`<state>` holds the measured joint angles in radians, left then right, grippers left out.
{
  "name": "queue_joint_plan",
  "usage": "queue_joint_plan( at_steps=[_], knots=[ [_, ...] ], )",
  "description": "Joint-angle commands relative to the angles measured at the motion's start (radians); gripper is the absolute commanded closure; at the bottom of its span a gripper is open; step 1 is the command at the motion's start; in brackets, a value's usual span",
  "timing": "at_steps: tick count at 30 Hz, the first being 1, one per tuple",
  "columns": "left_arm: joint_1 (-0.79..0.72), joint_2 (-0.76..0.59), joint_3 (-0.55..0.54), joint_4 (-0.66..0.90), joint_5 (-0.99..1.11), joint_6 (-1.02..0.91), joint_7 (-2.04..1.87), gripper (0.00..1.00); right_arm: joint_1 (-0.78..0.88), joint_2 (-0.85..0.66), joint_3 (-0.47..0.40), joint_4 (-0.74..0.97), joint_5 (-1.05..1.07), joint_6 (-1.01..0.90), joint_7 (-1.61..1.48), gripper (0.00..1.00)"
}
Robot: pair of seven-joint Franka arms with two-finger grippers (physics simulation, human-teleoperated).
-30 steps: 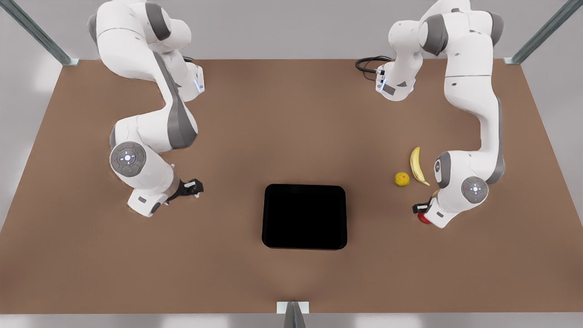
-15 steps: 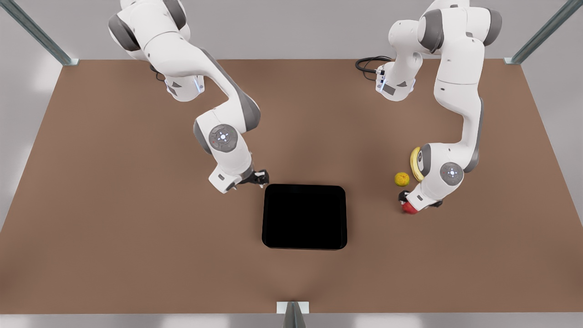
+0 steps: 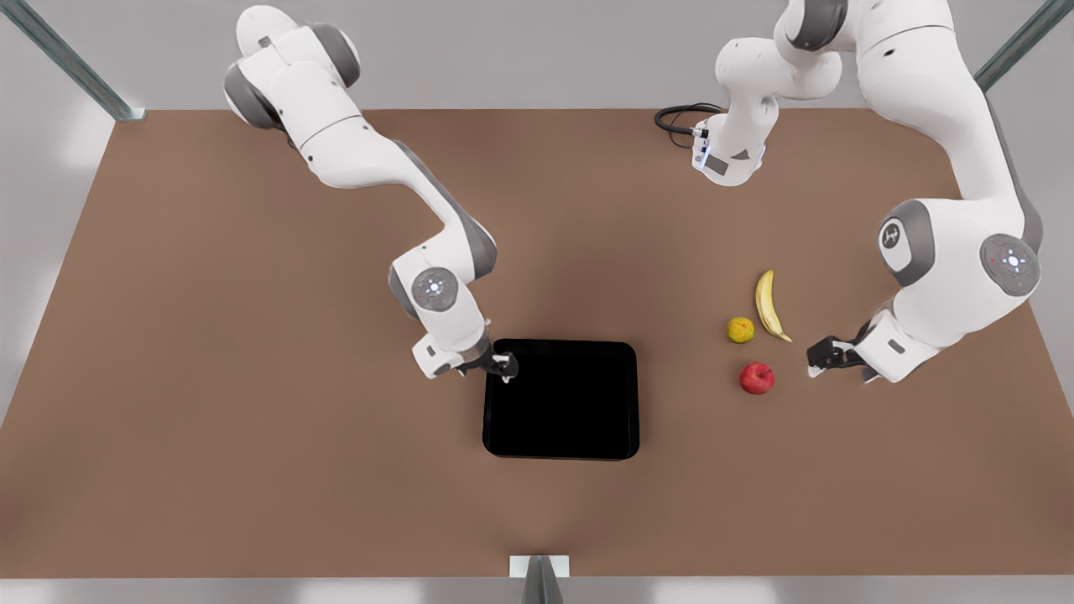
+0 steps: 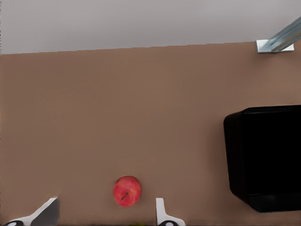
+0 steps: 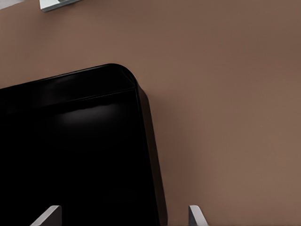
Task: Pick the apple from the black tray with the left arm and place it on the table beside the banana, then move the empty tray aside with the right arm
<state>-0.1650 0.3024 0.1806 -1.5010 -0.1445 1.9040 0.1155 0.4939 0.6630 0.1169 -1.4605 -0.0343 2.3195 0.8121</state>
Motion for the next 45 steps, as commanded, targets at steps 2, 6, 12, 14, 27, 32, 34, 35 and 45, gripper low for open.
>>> queue_joint_plan(
  at_steps=[2,6,12,14,27,32,34,35,45],
  knots=[
    [0.015,0.0,0.0,0.001,-0.009,-0.062,-0.047,0.0,0.0,0.027,0.003,0.002,0.001,0.093,0.016,0.0],
    [0.016,0.0,0.0,-0.001,-0.009,-0.062,-0.048,0.0,0.0,0.062,0.006,0.002,0.001,0.126,-0.048,0.0],
    [0.019,0.0,0.0,-0.002,-0.006,-0.062,-0.047,0.0,-0.006,0.098,0.004,0.002,-0.029,0.149,-0.133,0.0],
    [0.019,0.0,0.0,-0.004,-0.006,-0.062,-0.047,0.0,-0.006,0.119,0.004,0.002,-0.029,0.175,-0.14,0.0],
    [0.019,0.0,0.0,-0.007,-0.004,-0.063,-0.048,0.0,-0.011,0.178,0.004,0.0,-0.026,0.175,-0.206,0.18],
    [0.019,0.0,0.0,-0.007,-0.003,-0.063,-0.048,0.0,-0.017,0.176,0.003,0.002,-0.024,0.167,-0.205,0.52],
    [0.019,0.0,0.0,-0.007,-0.003,-0.063,-0.048,0.0,-0.017,0.175,0.003,0.002,-0.024,0.166,-0.205,0.59],
    [0.019,0.0,0.0,-0.007,-0.003,-0.063,-0.048,0.0,-0.017,0.175,0.003,0.002,-0.024,0.166,-0.206,0.63],
    [0.019,0.0,0.0,-0.008,-0.003,-0.066,-0.048,0.0,-0.017,0.147,0.01,0.005,-0.024,0.115,-0.206,0.81]
  ],
)
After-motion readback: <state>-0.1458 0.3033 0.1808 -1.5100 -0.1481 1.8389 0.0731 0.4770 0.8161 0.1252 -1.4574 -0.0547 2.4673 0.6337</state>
